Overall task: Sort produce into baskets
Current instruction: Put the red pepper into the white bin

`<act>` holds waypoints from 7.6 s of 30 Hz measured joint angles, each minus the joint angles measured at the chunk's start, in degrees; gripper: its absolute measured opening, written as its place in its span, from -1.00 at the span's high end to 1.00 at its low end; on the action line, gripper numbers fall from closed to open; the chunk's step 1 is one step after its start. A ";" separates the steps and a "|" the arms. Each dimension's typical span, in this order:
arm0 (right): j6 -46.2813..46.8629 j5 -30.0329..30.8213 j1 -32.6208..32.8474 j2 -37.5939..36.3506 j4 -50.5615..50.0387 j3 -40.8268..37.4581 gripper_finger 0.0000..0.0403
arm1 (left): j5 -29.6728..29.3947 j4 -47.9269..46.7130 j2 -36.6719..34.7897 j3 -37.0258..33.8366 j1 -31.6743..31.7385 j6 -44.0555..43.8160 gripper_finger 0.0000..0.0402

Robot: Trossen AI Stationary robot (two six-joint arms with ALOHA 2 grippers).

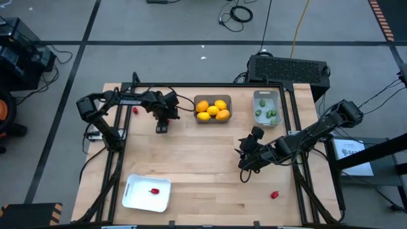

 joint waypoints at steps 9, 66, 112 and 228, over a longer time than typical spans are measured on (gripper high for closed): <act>0.12 -0.02 0.00 0.01 0.00 0.00 0.00 | 6.88 -12.23 0.22 4.85 -0.78 -6.63 0.65; -14.44 -0.08 -6.71 0.06 15.98 -0.02 0.00 | 11.82 -7.12 -10.54 6.19 -70.48 -68.30 0.10; -13.87 -0.28 -8.59 0.06 4.96 -0.02 0.00 | -25.51 -27.71 4.87 9.91 17.15 -19.74 -0.35; -7.63 -0.87 -8.55 0.04 16.94 0.00 0.00 | 2.26 -8.57 -16.32 6.52 -71.71 -72.02 0.80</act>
